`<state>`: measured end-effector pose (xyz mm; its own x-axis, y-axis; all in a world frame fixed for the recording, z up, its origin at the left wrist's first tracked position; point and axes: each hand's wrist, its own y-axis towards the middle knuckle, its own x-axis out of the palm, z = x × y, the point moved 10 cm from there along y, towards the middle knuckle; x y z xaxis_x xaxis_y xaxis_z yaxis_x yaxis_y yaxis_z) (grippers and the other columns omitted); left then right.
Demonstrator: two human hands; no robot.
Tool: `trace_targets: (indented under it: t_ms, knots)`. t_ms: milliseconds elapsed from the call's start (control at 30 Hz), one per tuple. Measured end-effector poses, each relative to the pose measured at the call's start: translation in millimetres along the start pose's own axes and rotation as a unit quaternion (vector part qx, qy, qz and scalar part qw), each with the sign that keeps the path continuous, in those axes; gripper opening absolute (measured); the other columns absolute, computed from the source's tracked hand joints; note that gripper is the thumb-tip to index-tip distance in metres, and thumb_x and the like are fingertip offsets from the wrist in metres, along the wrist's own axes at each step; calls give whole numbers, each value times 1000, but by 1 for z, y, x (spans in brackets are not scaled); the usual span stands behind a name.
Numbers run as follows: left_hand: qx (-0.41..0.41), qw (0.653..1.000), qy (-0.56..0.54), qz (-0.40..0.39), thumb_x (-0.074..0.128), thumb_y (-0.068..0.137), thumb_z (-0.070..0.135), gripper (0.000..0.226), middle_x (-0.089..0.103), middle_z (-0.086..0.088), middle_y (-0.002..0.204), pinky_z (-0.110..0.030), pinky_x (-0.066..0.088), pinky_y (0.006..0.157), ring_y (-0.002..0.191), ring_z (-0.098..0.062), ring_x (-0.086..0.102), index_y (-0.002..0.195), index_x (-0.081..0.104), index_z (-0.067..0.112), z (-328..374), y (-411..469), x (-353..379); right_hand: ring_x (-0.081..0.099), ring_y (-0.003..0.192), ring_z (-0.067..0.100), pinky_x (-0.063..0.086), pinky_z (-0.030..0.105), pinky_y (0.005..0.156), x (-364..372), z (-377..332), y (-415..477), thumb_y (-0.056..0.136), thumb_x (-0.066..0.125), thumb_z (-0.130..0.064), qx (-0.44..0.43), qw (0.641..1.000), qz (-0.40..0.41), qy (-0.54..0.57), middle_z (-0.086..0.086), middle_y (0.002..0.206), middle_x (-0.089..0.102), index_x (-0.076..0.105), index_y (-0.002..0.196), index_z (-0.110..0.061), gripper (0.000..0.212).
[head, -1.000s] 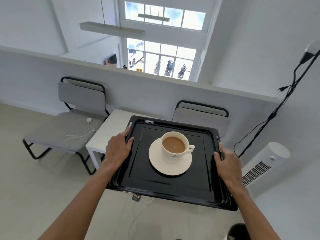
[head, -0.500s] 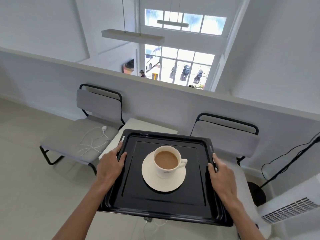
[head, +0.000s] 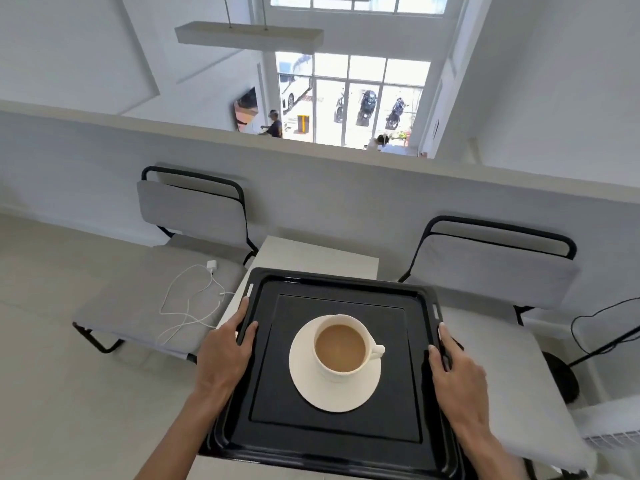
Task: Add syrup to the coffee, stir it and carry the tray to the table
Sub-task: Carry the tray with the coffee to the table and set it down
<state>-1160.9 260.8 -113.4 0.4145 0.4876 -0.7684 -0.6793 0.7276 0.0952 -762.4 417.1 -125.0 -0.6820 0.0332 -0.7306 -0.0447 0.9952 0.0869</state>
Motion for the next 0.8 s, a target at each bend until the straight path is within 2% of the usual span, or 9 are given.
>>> trace_targets:
  t_ms: [67,167,200,333,467,533,600,700,800]
  knots:
    - [-5,1000,-1,-13,62,100,30,54,65,-8,69,-30,46,66,61,-23,58,152,46,29,-11,18,7,41,40,9,37,19,43,17,-4,7,98,61,-22,13,1000,-5,6,-9,46,39,51,145,-25,49]
    - [-7,1000,1,-25,61,101,31,54,73,-14,70,-30,46,64,65,-30,69,152,45,31,-24,42,18,38,37,7,38,18,42,41,-6,16,98,61,-23,30,1000,-6,7,-11,44,37,50,146,-25,49]
    - [-7,1000,-1,-26,62,100,30,54,74,-15,70,-30,46,63,63,-30,69,152,45,31,-28,50,21,39,39,5,37,16,45,48,-7,20,98,60,-23,31,999,-7,8,-12,46,40,49,147,-24,50]
    - [-8,999,8,-39,63,100,30,54,74,-15,70,-27,49,63,59,-24,65,151,48,30,-44,81,36,49,51,8,44,27,57,83,-4,32,98,59,-25,54,998,-16,10,-14,60,53,48,148,-23,50]
    - [-3,998,9,-58,64,99,29,56,68,-4,58,-23,46,58,53,-21,65,152,47,32,-62,110,59,61,72,20,52,35,75,117,2,44,99,58,-28,76,997,-10,24,-1,81,65,48,148,-27,51]
    - [-2,998,11,-65,64,99,30,56,71,-4,62,-25,50,59,55,-20,67,152,46,34,-76,128,75,60,65,14,50,33,65,136,6,50,98,59,-28,87,996,-2,20,-5,73,65,48,148,-29,51]
    - [3,997,11,-70,63,99,31,57,71,3,63,-29,56,63,52,-13,65,152,45,37,-88,147,90,57,59,12,45,30,56,155,11,57,98,60,-26,98,995,9,13,-3,62,58,50,147,-30,50]
    - [3,997,21,-80,63,99,34,57,67,2,58,-37,59,61,49,-14,62,152,44,41,-111,172,115,57,60,16,48,35,59,192,24,65,98,59,-27,122,992,7,11,1,63,57,47,148,-33,52]
    - [7,995,33,-96,61,99,36,58,57,3,50,-28,51,50,44,-12,57,153,42,42,-135,196,147,52,57,14,47,36,59,228,39,76,98,58,-29,138,990,9,2,-6,59,48,45,149,-35,53]
